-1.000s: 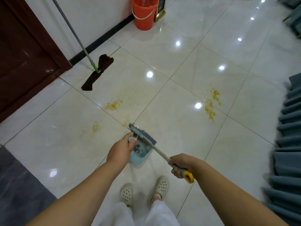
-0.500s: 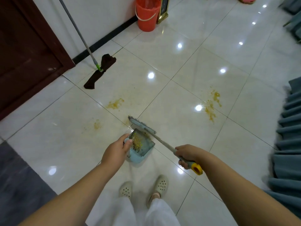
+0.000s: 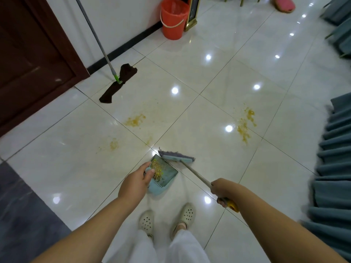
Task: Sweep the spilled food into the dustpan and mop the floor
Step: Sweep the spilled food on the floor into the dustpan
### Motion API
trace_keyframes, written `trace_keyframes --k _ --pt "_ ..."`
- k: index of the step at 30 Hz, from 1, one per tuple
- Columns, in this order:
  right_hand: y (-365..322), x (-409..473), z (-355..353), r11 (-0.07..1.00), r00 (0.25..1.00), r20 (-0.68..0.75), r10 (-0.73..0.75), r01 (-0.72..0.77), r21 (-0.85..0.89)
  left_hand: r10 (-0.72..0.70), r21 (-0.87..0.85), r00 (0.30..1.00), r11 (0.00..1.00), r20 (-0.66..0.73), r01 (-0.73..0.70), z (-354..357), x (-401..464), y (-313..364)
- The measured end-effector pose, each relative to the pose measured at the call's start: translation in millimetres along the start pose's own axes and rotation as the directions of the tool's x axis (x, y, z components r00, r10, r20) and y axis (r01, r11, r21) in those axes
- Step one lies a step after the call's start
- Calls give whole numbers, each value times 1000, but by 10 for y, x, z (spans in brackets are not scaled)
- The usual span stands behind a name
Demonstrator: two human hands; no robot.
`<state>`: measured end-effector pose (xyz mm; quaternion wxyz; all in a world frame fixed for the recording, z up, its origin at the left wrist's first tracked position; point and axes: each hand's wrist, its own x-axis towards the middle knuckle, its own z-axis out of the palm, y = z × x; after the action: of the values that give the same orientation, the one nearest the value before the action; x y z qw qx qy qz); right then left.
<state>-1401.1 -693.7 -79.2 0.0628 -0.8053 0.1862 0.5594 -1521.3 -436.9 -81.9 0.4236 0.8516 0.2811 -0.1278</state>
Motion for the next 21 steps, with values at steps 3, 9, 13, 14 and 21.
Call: trace_keyframes --k 3,9,13,14,21 --pt "132 -97 -15 1000 1000 -19 -1 1 9 10 9 1000 1000 16 -11 -35 -36 -39" --pt "263 -249 -68 995 996 -41 -74 76 64 28 23 998 999 51 -29 -114 -58 -85" --pt "342 -206 -105 951 991 -57 -122 133 280 30 42 997 999 64 -32 -155 -53 -124" --pt "351 -162 -91 931 994 -33 -101 106 349 29 48 997 998 67 -33 -163 -50 -136" --pt "110 -45 319 857 993 104 -60 -2 515 45 83 996 995 79 -51 -191 41 -240"
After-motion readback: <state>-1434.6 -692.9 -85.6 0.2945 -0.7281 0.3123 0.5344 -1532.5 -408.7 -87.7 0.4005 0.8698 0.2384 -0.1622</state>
